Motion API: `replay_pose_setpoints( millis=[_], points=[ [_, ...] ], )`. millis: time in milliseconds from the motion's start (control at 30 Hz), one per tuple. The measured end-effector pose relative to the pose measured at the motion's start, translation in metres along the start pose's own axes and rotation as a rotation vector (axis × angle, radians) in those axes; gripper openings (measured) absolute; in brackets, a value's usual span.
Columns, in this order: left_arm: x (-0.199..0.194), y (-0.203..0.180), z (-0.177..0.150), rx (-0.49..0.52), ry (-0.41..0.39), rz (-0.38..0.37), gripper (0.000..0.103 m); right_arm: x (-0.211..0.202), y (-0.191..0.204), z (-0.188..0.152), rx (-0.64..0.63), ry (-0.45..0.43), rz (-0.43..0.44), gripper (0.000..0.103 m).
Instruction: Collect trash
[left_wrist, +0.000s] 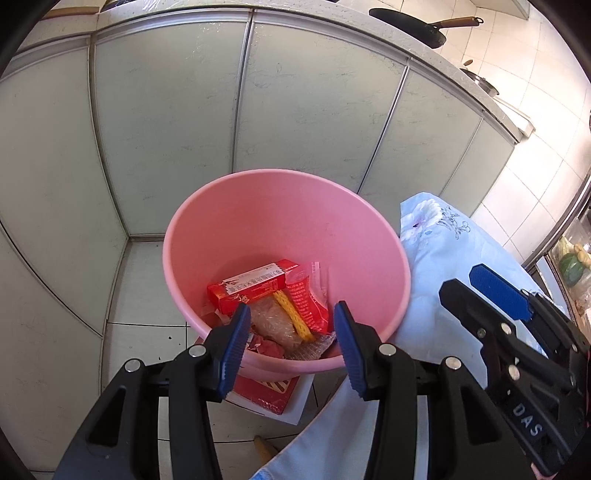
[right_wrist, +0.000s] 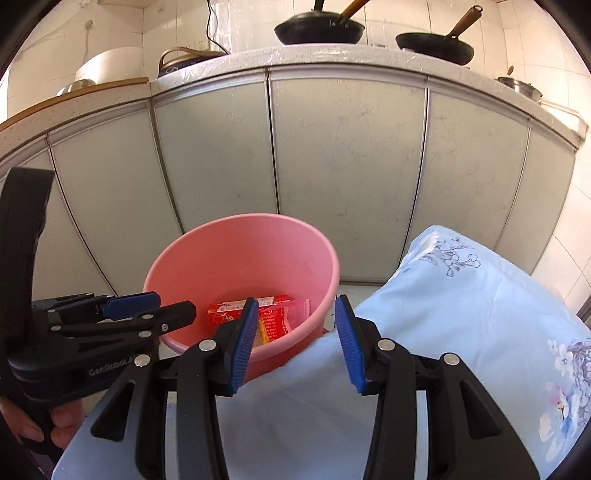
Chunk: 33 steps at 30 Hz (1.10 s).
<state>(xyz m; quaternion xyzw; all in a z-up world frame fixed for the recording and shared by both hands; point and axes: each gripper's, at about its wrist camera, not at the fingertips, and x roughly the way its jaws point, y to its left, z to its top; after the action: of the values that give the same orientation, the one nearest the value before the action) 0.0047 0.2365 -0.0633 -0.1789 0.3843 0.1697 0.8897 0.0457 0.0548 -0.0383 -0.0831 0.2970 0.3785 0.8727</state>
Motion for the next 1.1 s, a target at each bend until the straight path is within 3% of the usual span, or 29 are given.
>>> replay_pose_setpoints(
  millis=[233,400,900,1100],
  points=[
    [-0.005,-0.009,0.004,-0.015,0.000,-0.025,0.046,-0.012,-0.006,-0.005,0.010,-0.013,-0.004,0.044],
    [-0.010,-0.017,0.005,0.001,-0.008,-0.029,0.055,-0.017,-0.012,-0.001,0.046,0.007,0.002,0.044],
    [-0.043,-0.028,0.015,0.054,-0.127,0.070,0.055,-0.022,-0.013,0.012,0.072,0.025,0.043,0.044],
    [-0.056,-0.029,0.015,0.052,-0.151,0.086,0.055,-0.029,-0.014,0.014,0.092,0.017,0.054,0.051]
  ],
)
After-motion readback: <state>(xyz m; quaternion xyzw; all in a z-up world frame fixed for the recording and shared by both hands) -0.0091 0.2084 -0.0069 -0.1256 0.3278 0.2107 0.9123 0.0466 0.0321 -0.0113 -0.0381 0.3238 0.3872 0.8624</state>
